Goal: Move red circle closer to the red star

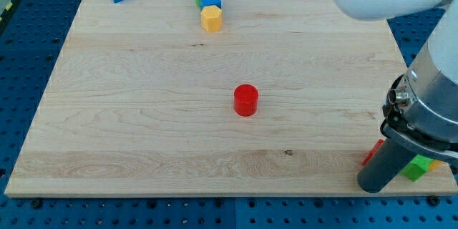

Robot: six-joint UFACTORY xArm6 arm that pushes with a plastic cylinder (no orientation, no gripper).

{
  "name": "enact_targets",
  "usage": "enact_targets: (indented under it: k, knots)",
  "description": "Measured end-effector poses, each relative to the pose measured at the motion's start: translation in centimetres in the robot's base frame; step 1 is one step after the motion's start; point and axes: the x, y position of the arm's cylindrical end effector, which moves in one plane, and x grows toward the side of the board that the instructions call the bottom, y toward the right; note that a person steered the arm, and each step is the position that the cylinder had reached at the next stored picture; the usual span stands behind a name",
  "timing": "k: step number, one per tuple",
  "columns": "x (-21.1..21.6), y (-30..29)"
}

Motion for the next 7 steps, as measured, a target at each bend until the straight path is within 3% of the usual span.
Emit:
enact_targets:
  k: [1,4,5,7]
  knots:
    - [-0.4,-1.2]
    - [-11.1,-22.1]
    - [-13.2,-22.3]
    - [-13.2,-14.4]
